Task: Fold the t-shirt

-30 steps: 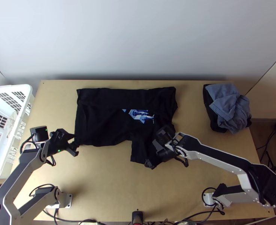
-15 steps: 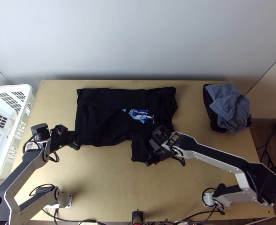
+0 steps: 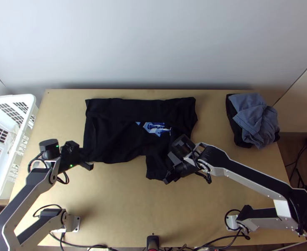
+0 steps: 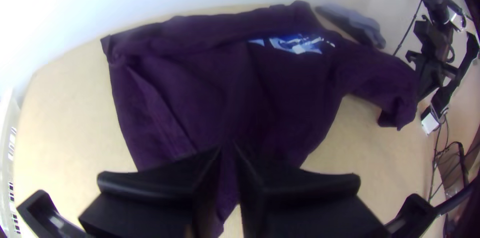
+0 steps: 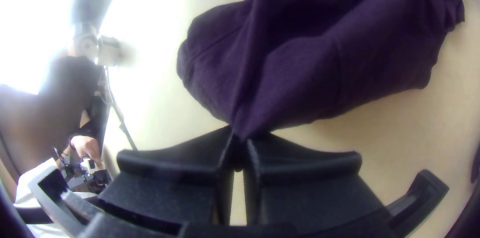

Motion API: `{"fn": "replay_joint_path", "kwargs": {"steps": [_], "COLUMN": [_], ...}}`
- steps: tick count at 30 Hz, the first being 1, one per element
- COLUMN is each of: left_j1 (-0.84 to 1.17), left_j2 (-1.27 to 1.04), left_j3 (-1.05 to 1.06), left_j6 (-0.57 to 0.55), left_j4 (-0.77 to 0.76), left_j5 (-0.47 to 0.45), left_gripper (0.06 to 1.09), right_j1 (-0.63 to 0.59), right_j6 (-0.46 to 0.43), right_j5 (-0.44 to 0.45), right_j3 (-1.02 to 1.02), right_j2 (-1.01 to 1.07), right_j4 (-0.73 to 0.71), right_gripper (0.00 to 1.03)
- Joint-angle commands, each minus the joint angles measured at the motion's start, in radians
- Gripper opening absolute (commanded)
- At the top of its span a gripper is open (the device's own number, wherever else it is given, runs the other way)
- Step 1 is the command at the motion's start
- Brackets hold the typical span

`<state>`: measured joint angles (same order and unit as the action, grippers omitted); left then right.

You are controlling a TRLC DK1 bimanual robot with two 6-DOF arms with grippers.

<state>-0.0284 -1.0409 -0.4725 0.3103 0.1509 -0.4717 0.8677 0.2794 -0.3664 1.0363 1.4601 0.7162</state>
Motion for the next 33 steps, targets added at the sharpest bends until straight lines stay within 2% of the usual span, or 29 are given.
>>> {"fn": "replay_joint_path", "kwargs": {"steps": [1, 4, 11, 12, 13, 17, 20, 24, 27, 33], "left_j1": [0.018, 0.01, 0.016, 0.015, 0.016, 0.018, -0.008, -0.1, -0.162, -0.208], "left_j2": [-0.073, -0.111, -0.151, -0.156, -0.163, -0.11, -0.039, 0.008, 0.018, -0.056], "left_j3": [-0.021, -0.02, -0.026, -0.025, -0.026, -0.04, -0.077, -0.164, -0.268, -0.416], "left_j6": [0.084, 0.104, 0.136, 0.156, 0.159, 0.136, 0.055, 0.004, -0.007, -0.046], "left_j4": [0.124, 0.138, 0.173, 0.171, 0.161, 0.197, 0.207, 0.249, 0.337, 0.334], "left_j5": [0.116, 0.168, 0.18, 0.179, 0.179, 0.133, 0.071, 0.005, -0.061, -0.07], "left_gripper": [0.53, 0.55, 0.52, 0.35, 0.09, 0.1, 0.1, 0.1, 0.1, 0.1], "right_j1": [-0.003, -0.001, -0.003, -0.003, -0.003, -0.016, -0.027, -0.067, -0.127, -0.309], "right_j6": [-0.008, -0.006, -0.009, -0.009, -0.009, -0.009, -0.011, 0.001, 0.001, -0.037], "right_j5": [0.001, 0.001, 0.001, 0.001, 0.001, 0.001, 0.001, -0.003, -0.017, -0.017], "right_j3": [0.019, 0.018, 0.008, 0.011, 0.013, 0.004, -0.005, -0.001, 0.027, 0.143], "right_j2": [-0.012, -0.014, -0.012, -0.012, -0.012, -0.012, -0.012, -0.046, -0.07, -0.099], "right_j4": [0.008, 0.008, 0.008, 0.008, 0.008, 0.008, 0.008, 0.009, 0.02, 0.015], "right_gripper": [0.03, 0.03, 0.03, 0.03, 0.03, 0.03, 0.03, 0.03, 0.03, 0.03]}}
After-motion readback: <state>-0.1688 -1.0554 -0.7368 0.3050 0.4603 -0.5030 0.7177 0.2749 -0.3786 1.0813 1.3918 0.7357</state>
